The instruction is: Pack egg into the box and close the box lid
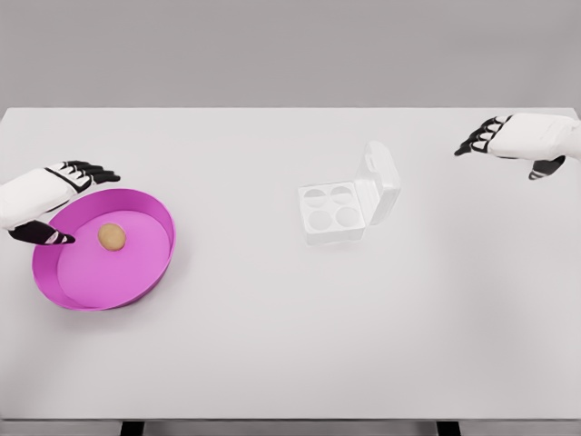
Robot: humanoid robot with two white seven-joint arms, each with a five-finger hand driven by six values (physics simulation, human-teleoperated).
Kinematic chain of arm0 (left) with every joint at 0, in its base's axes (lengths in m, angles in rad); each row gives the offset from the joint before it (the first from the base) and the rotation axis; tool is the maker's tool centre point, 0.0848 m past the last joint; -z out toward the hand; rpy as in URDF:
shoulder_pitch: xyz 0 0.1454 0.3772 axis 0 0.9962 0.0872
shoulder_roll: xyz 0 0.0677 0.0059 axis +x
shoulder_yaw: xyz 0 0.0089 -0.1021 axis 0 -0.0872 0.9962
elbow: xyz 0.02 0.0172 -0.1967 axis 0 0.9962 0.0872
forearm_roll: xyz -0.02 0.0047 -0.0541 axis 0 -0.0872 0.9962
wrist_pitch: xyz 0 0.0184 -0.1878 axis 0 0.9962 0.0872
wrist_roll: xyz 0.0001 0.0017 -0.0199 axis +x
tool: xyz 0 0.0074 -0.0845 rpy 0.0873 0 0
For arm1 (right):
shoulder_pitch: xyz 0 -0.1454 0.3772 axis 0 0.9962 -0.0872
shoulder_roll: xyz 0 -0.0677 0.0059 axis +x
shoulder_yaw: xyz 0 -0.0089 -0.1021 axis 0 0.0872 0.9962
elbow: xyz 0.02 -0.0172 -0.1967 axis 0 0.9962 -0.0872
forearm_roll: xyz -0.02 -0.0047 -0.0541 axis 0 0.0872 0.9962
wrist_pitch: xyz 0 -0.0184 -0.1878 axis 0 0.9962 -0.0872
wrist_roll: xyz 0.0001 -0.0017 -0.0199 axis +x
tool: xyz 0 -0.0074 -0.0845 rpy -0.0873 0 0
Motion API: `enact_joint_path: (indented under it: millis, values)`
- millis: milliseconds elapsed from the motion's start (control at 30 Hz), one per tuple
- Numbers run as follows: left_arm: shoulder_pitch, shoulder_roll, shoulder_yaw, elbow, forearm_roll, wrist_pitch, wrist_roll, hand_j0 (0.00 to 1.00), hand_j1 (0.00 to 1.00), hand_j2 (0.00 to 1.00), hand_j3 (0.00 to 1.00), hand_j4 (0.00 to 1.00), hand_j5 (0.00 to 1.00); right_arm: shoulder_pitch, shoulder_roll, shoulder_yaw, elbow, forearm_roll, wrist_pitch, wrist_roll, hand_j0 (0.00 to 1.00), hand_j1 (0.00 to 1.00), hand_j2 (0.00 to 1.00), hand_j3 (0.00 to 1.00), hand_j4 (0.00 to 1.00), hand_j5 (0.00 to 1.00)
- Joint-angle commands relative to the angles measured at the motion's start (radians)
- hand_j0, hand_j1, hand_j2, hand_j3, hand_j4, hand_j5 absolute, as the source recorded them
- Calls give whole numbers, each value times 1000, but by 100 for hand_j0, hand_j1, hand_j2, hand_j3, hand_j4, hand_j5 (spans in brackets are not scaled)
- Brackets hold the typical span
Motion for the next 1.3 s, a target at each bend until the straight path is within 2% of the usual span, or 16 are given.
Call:
enact_joint_path:
  millis: [0,67,133,200,300,400,567,633,767,1267]
  values:
    - [0,0,-1,0,-8,2,0,100,100,100,100,100,100,0,0,-3,-1,-6,1,-3,100,100,100,100,100,100]
    - [-2,0,-1,0,-9,2,-13,100,100,100,100,100,100,-2,2,-4,-1,-6,1,5,100,100,100,100,100,100]
    - [-8,0,-1,0,-6,2,-107,100,100,100,100,100,100,-2,2,-4,2,-8,1,6,100,100,100,100,100,100]
    - [-12,-2,-1,-2,-6,2,-139,100,100,100,100,100,100,0,0,-3,4,-6,1,9,100,100,100,100,100,100]
    - [-21,-2,1,-2,0,2,-282,100,100,100,100,100,100,3,2,-3,15,-6,1,9,100,100,100,100,100,100]
    - [-57,-13,1,-2,2,2,-282,100,100,100,100,100,100,11,3,-4,36,-11,1,-3,100,100,100,100,100,100]
    - [-77,-36,1,-2,0,2,-282,97,97,97,97,97,97,-2,8,-4,39,-8,1,-1,100,100,100,100,100,100]
    - [-77,-36,1,-2,3,2,-282,92,92,92,92,92,92,-2,8,-4,38,-8,1,2,100,100,100,100,100,100]
    - [-74,-36,-2,-2,2,2,-282,74,74,74,74,74,74,-2,6,-4,38,-5,1,5,100,100,100,100,100,100]
    - [-67,-66,-27,-3,0,2,-282,77,77,77,77,77,77,6,2,-9,41,-8,1,5,100,100,100,100,100,100]
